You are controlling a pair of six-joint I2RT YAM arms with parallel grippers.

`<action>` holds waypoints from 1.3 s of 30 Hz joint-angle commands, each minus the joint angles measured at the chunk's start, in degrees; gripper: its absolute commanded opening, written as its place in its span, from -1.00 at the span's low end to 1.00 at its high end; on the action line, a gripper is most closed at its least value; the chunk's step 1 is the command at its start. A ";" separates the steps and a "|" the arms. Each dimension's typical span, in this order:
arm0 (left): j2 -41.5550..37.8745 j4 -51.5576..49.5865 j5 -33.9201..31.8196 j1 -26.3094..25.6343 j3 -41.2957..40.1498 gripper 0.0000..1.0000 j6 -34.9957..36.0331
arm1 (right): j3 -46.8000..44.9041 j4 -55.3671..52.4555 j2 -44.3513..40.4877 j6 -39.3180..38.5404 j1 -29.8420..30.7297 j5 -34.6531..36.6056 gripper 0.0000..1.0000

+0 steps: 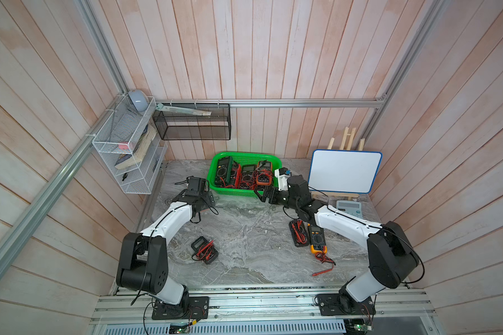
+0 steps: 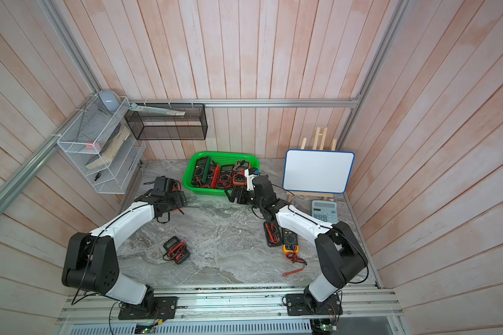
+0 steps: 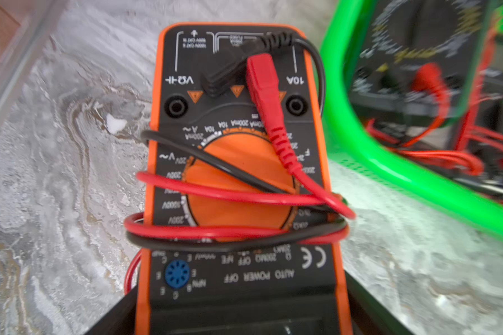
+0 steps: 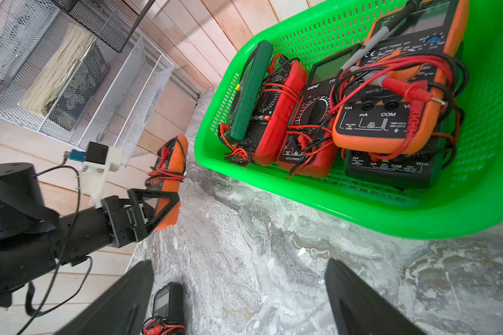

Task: Put the multimeter into the basket
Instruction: Pick up the multimeter from the center of the board, then place the multimeter in the basket.

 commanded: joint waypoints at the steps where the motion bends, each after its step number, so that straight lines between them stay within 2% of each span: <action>1: -3.66 -0.40 0.10 -1.49 1.53 -1.00 0.73 | 2.49 -0.76 0.80 -0.19 0.16 0.61 0.96; 7: -4.57 -2.36 0.21 -5.44 7.12 -1.00 2.45 | 4.52 -1.33 2.41 -0.56 -1.07 -0.16 0.96; 18: 2.95 -0.71 0.02 -12.54 19.32 -1.00 2.29 | 10.10 -2.24 6.81 -0.20 -6.07 -3.69 0.96; 28: 11.49 -0.08 2.28 -13.61 28.61 -1.00 4.31 | 7.98 -2.09 5.86 1.10 -11.04 -3.46 0.96; 39: 22.12 0.45 5.80 -13.83 39.89 -1.00 6.89 | 2.84 -2.29 1.94 1.78 -11.47 0.16 0.96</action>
